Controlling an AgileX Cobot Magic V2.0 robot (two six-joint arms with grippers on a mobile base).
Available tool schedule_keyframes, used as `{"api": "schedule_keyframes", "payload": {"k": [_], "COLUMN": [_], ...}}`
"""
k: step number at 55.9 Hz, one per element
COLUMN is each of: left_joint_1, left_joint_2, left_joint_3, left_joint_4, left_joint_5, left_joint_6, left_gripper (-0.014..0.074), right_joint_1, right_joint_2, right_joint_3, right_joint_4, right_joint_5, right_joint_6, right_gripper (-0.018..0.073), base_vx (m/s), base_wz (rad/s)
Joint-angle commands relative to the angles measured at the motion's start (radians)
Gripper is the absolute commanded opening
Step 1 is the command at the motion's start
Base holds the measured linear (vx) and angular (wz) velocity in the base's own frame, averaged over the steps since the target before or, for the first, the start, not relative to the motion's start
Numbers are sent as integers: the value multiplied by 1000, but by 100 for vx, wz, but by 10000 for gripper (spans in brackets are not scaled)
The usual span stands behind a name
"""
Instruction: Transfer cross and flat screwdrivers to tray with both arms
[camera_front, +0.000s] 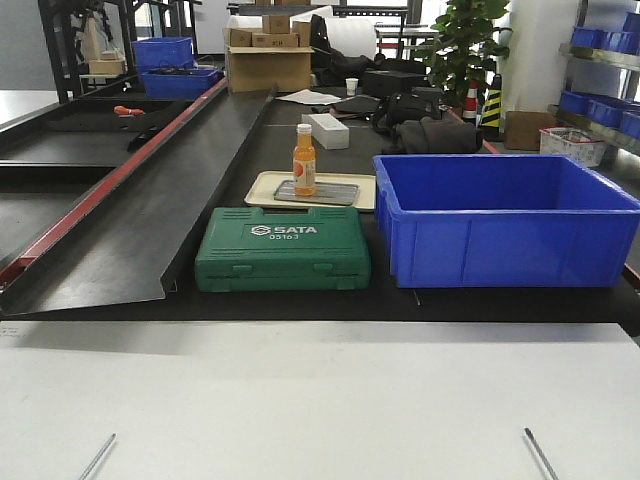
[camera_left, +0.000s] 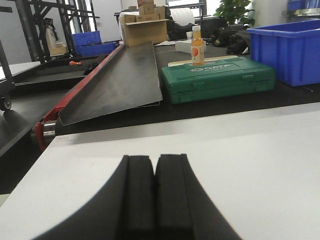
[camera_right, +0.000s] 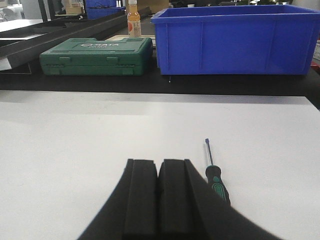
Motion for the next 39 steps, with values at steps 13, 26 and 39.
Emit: {"api": "schedule_keyframes", "payload": {"k": [13,26,39], "left_joint_1": [-2,-2,-2], "left_joint_2": [-12,-12,-12], "left_joint_3": [-27,-27,-27], "left_joint_4": [-2,-2,-2], "left_joint_5": [-79,-79,-79], "left_joint_6": [-9,-9,-9], "left_gripper": [0,0,0], "right_joint_1": [-6,-6,-6], "right_joint_2": [-5,-5,-5], "right_joint_3": [7,7,7], "right_joint_4": [-7,-7,-7], "right_joint_5": [-90,-90,-96], "right_joint_6": [-3,-3,-3], "right_gripper": [-5,-5,-5], "base_vx": [0,0,0], "base_wz": [0,0,0]}}
